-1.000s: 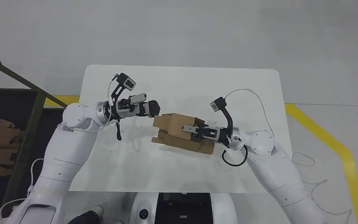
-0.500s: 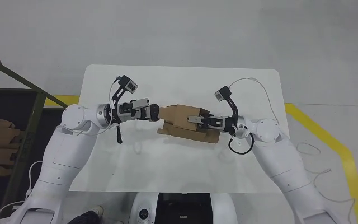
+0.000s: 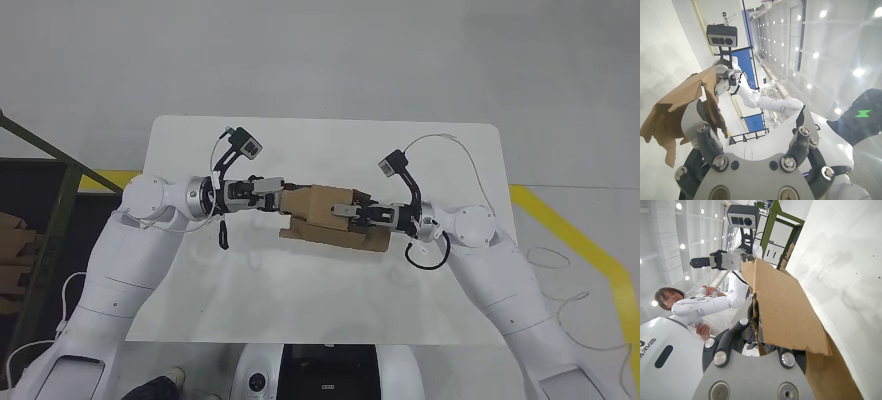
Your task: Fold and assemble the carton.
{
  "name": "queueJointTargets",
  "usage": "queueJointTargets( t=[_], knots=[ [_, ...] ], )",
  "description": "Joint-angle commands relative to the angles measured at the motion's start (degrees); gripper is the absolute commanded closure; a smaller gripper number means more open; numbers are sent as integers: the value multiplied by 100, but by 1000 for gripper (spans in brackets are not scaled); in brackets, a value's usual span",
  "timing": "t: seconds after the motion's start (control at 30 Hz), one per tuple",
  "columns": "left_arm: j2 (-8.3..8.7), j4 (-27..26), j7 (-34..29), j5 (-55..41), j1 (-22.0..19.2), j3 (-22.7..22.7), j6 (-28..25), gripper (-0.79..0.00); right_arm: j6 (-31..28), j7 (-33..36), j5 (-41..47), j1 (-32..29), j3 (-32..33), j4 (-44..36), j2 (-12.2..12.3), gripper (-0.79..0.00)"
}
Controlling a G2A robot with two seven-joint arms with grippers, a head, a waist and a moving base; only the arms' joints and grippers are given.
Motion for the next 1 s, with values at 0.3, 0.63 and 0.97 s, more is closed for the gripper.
queueJointTargets(
  t=[0.3,0.63,0.97],
  knots=[
    [-27,131,-32,44,-160,98,-68,-785,-40,310,270,-20,-102,-117,-11,0],
    [-57,213,-16,83,-222,220,-134,-785,-44,597,495,35,-267,-82,-46,0],
    [-70,277,44,118,-298,222,-200,-785,-58,500,546,33,-164,62,-29,0]
  ],
)
